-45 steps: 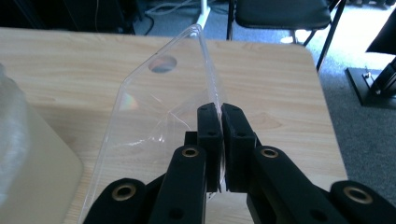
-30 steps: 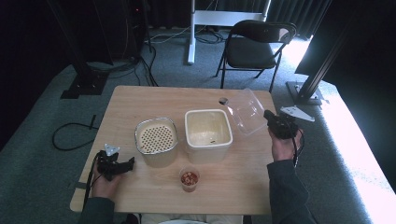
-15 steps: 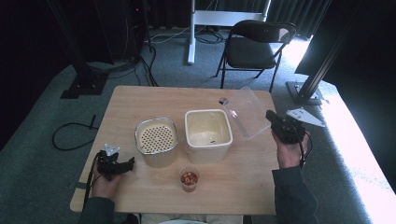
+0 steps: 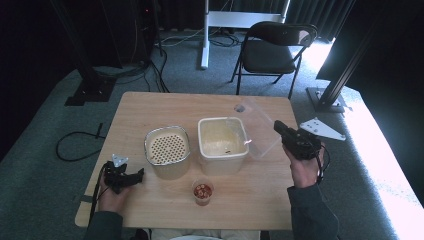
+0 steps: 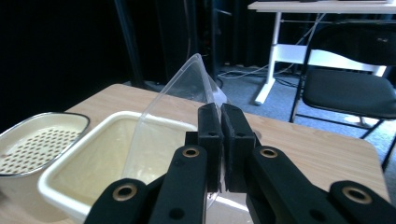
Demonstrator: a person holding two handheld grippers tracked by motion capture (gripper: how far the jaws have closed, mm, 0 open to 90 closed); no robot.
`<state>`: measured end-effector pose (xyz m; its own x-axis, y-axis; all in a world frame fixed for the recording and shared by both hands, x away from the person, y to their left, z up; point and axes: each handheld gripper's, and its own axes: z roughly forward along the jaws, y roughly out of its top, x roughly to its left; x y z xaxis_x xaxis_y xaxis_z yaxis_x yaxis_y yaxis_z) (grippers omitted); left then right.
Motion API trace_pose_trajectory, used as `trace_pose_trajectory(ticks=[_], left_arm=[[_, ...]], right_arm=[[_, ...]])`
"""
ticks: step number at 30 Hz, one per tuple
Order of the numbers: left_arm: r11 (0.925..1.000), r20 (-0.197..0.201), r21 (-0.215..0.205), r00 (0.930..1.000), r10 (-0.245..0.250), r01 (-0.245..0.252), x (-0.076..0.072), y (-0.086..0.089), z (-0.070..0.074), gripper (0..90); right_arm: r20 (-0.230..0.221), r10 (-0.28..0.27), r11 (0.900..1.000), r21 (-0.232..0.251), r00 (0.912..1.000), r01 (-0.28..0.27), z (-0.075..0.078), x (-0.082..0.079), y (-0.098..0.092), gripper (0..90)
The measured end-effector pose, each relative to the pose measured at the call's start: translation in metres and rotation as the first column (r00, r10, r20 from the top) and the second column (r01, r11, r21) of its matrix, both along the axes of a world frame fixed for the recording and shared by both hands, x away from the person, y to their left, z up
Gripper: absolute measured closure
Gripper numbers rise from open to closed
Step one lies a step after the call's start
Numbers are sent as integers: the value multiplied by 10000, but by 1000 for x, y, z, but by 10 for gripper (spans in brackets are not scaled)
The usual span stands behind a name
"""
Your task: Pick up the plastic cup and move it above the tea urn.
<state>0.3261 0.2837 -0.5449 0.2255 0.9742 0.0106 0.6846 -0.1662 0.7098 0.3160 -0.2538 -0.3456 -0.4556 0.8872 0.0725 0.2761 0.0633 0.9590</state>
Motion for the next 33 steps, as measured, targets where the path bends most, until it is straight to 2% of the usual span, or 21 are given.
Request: trace_pose_trajectory(ticks=[6, 9, 10, 11, 12, 15, 18, 21, 25, 30, 33], left_arm=[[10000, -3, 40, 10000, -21, 21, 0, 0, 0, 148], [10000, -10, 30, 10000, -20, 20, 0, 0, 0, 148], [10000, -7, 29, 10000, -21, 21, 0, 0, 0, 148], [10000, -13, 30, 10000, -23, 23, 0, 0, 0, 148], [10000, -12, 29, 10000, -22, 22, 0, 0, 0, 148], [10000, -32, 32, 10000, -31, 32, 0, 0, 0, 148], [10000, -7, 28, 10000, -20, 20, 0, 0, 0, 148], [10000, -5, 23, 10000, -19, 19, 0, 0, 0, 148], [10000, -26, 15, 10000, -16, 16, 0, 0, 0, 148], [10000, -39, 29, 10000, -28, 28, 0, 0, 0, 148], [10000, -41, 30, 10000, -28, 28, 0, 0, 0, 148]], right_arm=[[86, 356, 9991, -232, 9993, -354, 2, 0, 13, 879], [148, 728, 9970, -278, 9972, -723, 4, 3, 24, 869], [101, 933, 9952, -304, 9956, -929, 4, 5, 27, 846], [76, 1139, 9933, -180, 9935, -1138, 4, 7, 30, 717], [116, 1314, 9913, -39, 9913, -1313, 5, 8, 32, 651], [402, 1585, 9869, 228, 9865, -1595, 4, 6, 33, 577], [469, 1576, 9869, 271, 9864, -1590, 2, 5, 31, 565], [298, 1564, 9873, 235, 9872, -1571, -2, 5, 28, 561], [-164, 1548, 9879, -59, 9878, -1549, -13, 8, 28, 554], [-342, 1439, 9893, -193, 9890, -1446, -26, 11, 28, 538], [-452, 1210, 9907, -578, 9916, -1236, -35, 11, 27, 518]])
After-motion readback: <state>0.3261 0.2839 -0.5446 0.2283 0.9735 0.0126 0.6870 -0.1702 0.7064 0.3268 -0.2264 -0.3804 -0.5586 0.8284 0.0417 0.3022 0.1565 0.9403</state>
